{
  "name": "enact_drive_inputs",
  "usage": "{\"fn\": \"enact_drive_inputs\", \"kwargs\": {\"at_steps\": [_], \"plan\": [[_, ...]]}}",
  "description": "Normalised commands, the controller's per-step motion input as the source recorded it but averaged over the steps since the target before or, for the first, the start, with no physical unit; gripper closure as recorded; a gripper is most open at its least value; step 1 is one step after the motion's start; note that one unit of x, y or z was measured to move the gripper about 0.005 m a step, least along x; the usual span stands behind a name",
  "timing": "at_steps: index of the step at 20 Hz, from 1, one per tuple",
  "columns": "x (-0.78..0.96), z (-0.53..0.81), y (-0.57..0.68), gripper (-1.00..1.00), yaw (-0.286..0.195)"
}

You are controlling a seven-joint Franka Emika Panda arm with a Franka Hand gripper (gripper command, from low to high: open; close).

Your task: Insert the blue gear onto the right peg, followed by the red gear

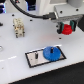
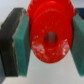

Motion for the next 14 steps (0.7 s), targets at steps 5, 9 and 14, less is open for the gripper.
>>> {"fn": "enact_drive_inputs", "kwargs": {"at_steps": [5,9,14], "plan": [[0.6,0.28,-0.32,1.0,0.0],[0.67,0.24,-0.3,1.0,0.0],[0.66,0.19,-0.27,1.0,0.0]]}}
